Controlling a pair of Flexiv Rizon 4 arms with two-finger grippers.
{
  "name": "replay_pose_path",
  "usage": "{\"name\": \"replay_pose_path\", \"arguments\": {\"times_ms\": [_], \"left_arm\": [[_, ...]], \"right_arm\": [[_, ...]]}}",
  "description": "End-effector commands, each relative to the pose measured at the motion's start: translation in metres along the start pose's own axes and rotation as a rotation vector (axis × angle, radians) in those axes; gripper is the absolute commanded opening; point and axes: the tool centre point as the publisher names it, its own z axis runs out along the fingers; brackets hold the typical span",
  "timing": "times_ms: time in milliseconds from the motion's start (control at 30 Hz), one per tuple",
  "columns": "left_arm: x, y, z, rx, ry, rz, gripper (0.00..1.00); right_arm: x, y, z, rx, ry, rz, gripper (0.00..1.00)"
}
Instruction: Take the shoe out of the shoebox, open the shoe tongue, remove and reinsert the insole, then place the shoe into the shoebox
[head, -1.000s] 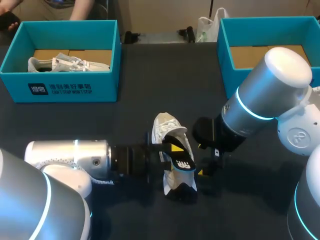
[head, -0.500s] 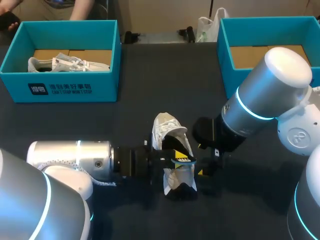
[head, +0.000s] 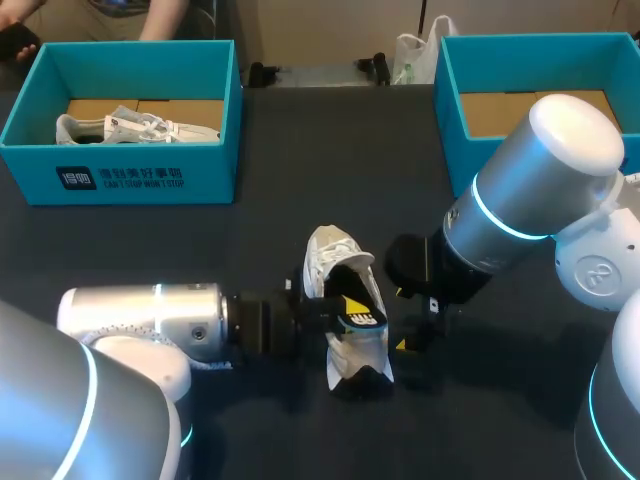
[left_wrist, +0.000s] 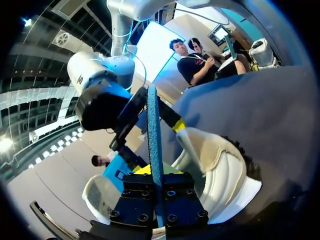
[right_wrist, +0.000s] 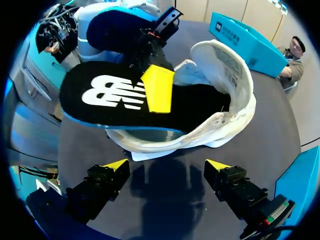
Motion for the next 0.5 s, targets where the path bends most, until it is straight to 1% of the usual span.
{"name": "replay_pose_path", "arguments": {"times_ms": [33, 167, 333, 367, 400, 467, 500], "left_arm": [[-0.002, 0.008, 0.009, -0.022, 0.007, -0.005, 0.00], [-0.001, 0.012, 0.008, -0.033, 0.012, -0.014, 0.00], [-0.002, 0.006, 0.002, -0.020, 0.015, -0.029, 0.00], [-0.003, 0.004, 0.001, -0.015, 0.011, -0.031, 0.07], [-0.003, 0.003, 0.000, -0.013, 0.010, -0.033, 0.10], [-0.003, -0.001, -0.002, -0.006, 0.007, -0.038, 0.27], [-0.003, -0.004, -0.003, -0.002, 0.007, -0.041, 0.32]], "right_arm": [[0.001, 0.001, 0.001, 0.002, -0.003, 0.000, 1.00], [0.001, 0.001, 0.001, 0.002, -0.003, 0.000, 1.00], [0.001, 0.001, 0.001, 0.002, -0.003, 0.000, 1.00], [0.001, 0.001, 0.001, 0.002, -0.003, 0.000, 1.00], [0.001, 0.001, 0.001, 0.002, -0.003, 0.000, 1.00], [0.001, 0.001, 0.001, 0.002, -0.003, 0.000, 1.00], [0.001, 0.001, 0.001, 0.002, -0.003, 0.000, 1.00]]}}
